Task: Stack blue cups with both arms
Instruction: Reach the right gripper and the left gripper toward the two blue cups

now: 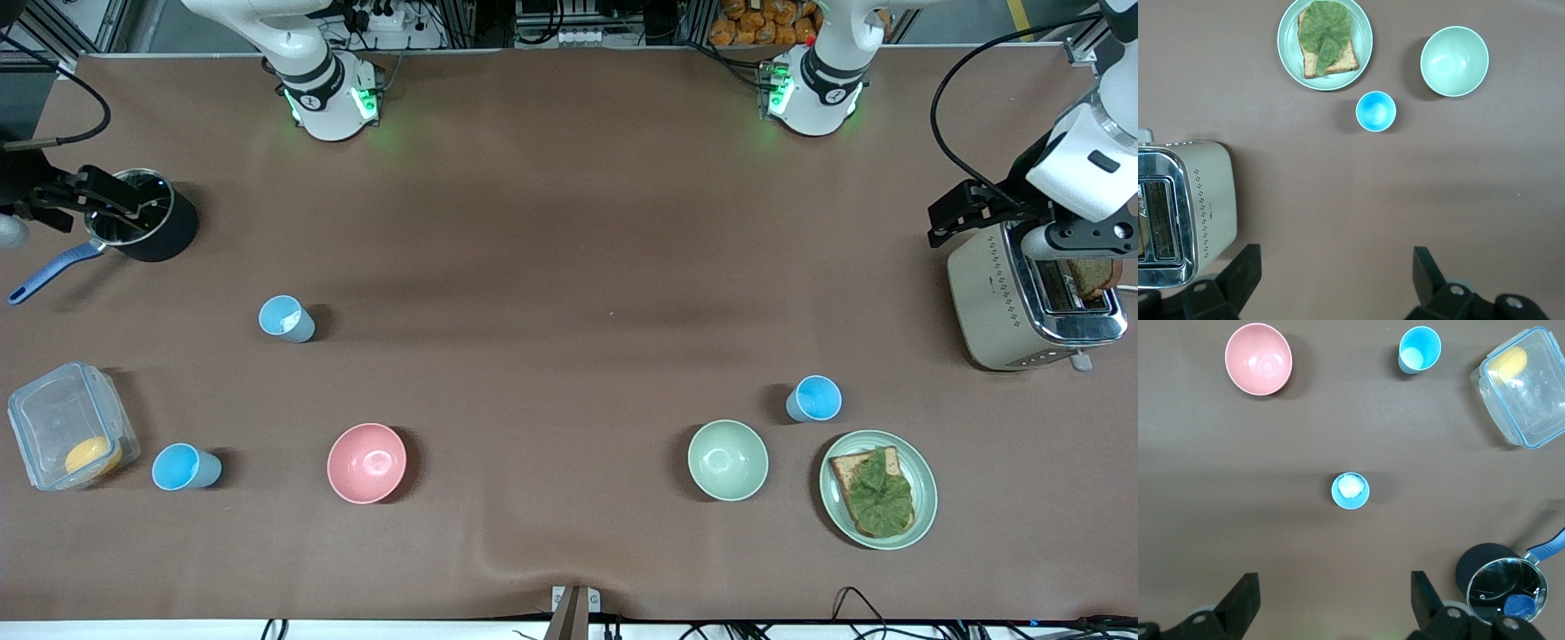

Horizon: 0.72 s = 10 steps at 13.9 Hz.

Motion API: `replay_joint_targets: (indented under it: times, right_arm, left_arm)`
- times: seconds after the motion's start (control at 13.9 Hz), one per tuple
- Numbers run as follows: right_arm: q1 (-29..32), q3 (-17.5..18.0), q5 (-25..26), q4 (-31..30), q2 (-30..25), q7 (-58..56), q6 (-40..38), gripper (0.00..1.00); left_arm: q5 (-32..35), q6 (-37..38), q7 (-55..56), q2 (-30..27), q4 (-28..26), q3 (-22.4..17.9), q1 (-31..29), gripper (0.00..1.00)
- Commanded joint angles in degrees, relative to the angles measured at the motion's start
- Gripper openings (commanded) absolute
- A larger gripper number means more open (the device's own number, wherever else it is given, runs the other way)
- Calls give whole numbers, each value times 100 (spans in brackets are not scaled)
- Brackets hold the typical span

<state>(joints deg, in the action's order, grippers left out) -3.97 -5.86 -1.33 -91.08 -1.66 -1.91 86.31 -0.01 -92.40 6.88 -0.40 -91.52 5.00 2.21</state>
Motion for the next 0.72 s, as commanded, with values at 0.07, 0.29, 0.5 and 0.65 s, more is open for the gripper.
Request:
replay_joint_targets:
  times: [0.07, 0.29, 0.5, 0.65]
  right_arm:
    - [98, 85, -16, 38, -27, 68, -9, 100]
    - [98, 85, -25, 47, -27, 68, -9, 100]
    - [89, 85, -25, 47, -36, 68, -9, 100]
    - [89, 85, -25, 38, -27, 68, -9, 100]
  left_arm:
    - [-122, 99, -170, 5, 81, 27, -71, 100]
    - [-131, 99, -126, 66, 90, 27, -71, 100]
    - [-78, 99, -161, 162, 143, 27, -71, 100]
    - [-52, 99, -161, 276, 143, 27, -54, 100]
